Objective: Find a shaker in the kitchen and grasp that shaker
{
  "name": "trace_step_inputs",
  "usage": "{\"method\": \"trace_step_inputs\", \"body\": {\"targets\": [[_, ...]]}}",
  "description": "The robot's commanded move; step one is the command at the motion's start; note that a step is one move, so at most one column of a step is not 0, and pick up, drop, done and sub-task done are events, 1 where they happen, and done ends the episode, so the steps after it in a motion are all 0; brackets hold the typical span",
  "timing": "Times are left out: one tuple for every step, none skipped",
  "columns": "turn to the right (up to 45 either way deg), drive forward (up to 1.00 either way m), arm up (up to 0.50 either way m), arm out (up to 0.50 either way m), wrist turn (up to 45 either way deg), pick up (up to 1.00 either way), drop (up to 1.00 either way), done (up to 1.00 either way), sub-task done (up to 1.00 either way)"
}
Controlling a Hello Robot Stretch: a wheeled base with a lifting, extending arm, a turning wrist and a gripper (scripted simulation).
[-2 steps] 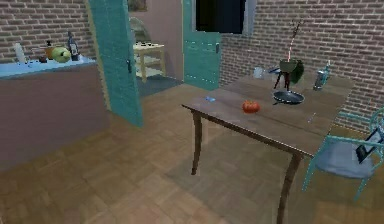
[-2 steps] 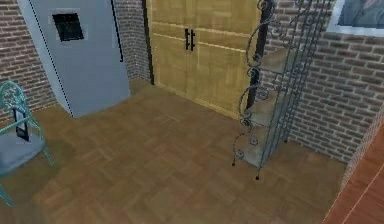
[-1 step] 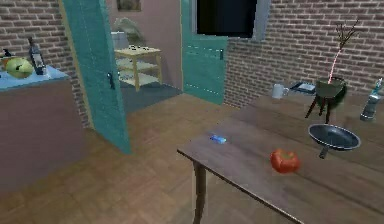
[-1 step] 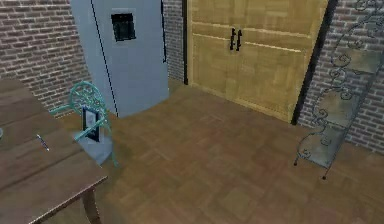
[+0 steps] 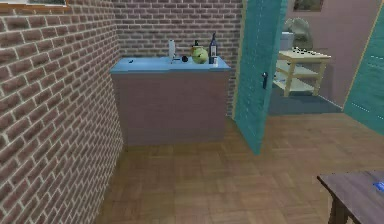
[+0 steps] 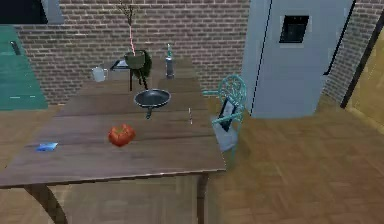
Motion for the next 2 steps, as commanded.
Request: {"method": "trace_step_inputs", "body": {"targets": [[0.0, 1.0, 0.0, 0.0, 0.0, 0.0, 0.0, 0.0, 0.0], [-6.0, 0.0, 0.0, 0.0, 0.0, 0.0, 0.0, 0.0, 0.0]]}}
